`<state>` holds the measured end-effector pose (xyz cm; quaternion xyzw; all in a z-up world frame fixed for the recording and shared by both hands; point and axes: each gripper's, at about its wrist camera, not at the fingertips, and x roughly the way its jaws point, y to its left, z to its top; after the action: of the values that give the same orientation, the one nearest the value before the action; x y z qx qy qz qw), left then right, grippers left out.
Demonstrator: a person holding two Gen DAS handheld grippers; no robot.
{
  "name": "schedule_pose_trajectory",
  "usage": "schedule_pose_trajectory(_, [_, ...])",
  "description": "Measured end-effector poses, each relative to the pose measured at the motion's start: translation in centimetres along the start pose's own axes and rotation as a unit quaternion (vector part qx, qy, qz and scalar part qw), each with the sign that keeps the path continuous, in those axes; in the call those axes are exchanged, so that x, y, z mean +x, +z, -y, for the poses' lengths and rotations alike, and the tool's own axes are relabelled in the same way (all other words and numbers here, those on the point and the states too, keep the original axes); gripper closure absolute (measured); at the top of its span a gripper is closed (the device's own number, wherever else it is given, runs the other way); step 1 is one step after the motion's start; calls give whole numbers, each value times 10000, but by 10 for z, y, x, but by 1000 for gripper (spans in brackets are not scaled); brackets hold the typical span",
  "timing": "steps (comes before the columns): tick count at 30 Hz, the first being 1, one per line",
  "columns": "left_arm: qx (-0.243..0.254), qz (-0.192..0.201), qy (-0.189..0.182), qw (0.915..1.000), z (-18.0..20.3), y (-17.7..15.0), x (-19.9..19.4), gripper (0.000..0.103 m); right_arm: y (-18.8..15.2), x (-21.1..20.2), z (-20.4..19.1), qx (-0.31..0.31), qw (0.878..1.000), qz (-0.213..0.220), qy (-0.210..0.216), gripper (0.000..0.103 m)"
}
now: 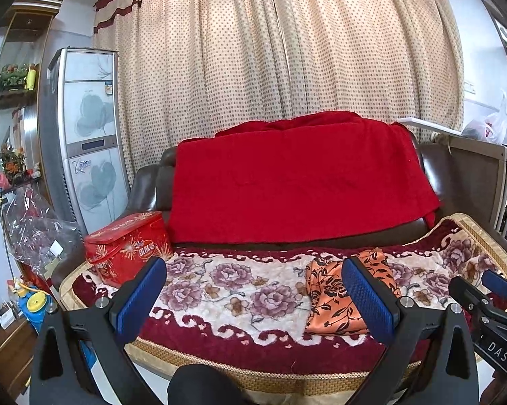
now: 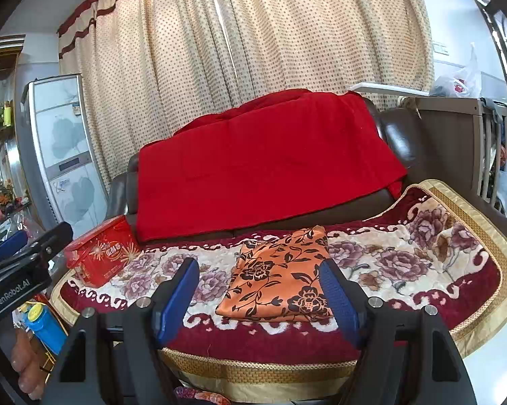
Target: Fold small clothes
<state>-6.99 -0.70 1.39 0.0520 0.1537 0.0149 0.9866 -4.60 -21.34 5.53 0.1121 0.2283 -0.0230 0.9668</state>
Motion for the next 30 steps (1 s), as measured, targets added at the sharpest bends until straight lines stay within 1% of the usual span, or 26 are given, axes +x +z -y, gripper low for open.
schedule_pose_trajectory(13, [17, -25, -106, 9999, 0, -2, 0, 0, -1, 0, -4, -30, 9998, -68, -189, 26])
schedule_pose_trajectory(30, [-56, -105, -259, 9996, -4, -6, 3, 0, -1, 0, -10, -100, 9996, -97, -240, 26])
